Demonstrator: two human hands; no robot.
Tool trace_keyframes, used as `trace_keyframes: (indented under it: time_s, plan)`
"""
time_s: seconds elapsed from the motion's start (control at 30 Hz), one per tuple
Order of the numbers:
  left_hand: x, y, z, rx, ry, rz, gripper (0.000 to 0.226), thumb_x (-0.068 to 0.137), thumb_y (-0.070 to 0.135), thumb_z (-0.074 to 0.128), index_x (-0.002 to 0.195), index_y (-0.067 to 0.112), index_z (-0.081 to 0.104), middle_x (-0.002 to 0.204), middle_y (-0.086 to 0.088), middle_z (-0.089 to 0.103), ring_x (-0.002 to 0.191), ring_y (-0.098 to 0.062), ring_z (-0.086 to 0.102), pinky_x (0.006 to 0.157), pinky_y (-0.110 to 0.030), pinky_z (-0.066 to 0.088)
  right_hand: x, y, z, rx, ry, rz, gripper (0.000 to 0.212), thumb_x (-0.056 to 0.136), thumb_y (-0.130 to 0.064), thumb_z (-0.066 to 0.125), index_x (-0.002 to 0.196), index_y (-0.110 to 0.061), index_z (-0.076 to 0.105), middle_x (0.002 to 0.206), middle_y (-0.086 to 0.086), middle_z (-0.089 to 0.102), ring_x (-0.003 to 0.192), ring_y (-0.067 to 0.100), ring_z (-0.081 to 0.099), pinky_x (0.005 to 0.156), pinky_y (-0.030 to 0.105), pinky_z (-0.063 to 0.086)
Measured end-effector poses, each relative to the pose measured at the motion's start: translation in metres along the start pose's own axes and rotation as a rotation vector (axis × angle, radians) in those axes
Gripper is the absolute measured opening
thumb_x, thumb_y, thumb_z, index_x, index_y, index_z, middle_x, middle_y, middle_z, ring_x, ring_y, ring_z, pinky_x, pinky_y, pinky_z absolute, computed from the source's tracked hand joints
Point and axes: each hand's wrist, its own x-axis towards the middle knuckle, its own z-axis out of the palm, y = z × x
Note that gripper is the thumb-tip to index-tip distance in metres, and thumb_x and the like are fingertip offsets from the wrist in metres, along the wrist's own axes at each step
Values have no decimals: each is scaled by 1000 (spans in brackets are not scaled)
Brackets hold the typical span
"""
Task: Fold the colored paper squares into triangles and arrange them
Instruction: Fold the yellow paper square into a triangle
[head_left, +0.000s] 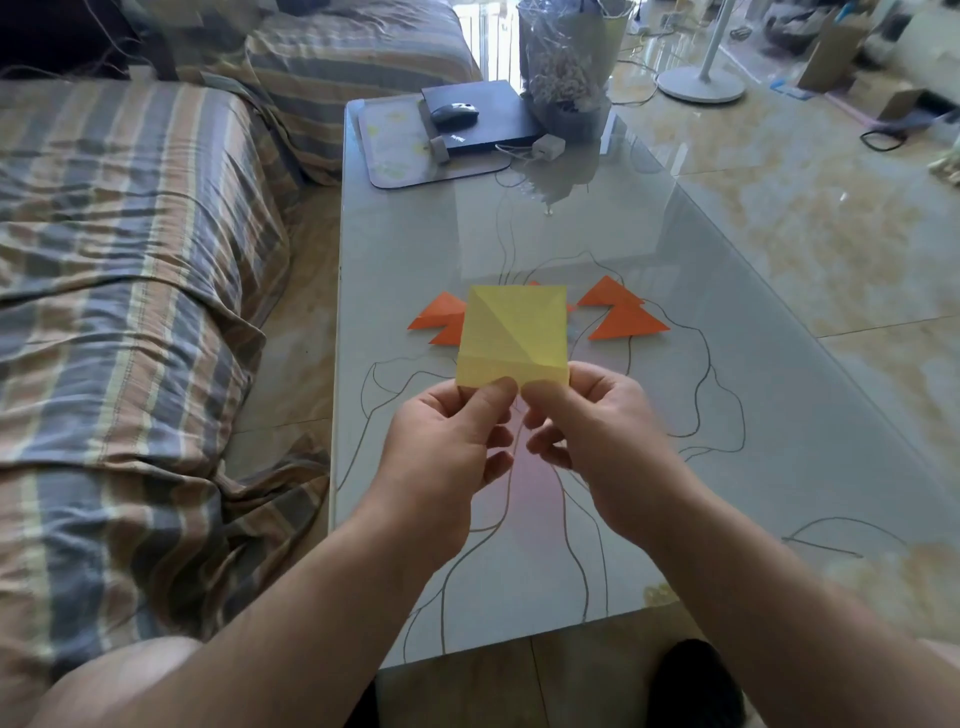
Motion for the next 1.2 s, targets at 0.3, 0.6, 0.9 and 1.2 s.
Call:
trace_keyframes:
  time_s: [0.3, 0.6, 0.9, 1.2]
  plan:
    - [0, -1, 0, 103, 16, 54, 16, 98, 22, 67, 87, 10, 66, 63, 6, 67, 64, -11, 63, 73, -37, 56, 0, 1, 2, 55, -80, 76, 21, 94, -25, 75, 90, -6, 71, 76, 5, 70, 67, 20, 65, 70, 35, 54]
    - [6, -1, -9, 161, 32, 62, 11, 99, 27, 66, 102, 17, 69, 80, 7, 76, 80, -15, 74, 76, -37, 61, 2, 2, -3, 40, -100, 81, 21, 87, -29, 80, 87, -12, 70, 77, 5, 73, 67, 19, 65, 70, 35, 55]
    - [12, 4, -16, 215, 32, 82, 12, 98, 22, 69, 107, 15, 66, 94, -5, 78, 82, -18, 75, 72, -33, 63, 7, 5, -6, 165, -10, 98, 31, 84, -2, 81, 107, -14, 66, 69, 2, 61, 64, 20, 61, 67, 35, 54]
    - [18, 11, -23, 253, 20, 177, 24, 102, 6, 59, 115, 26, 63, 95, -11, 73, 94, -26, 74, 87, -45, 63, 12, -2, -8, 186, 65, 72, 32, 98, -21, 70, 126, -29, 57, 91, 4, 67, 66, 19, 60, 72, 38, 54]
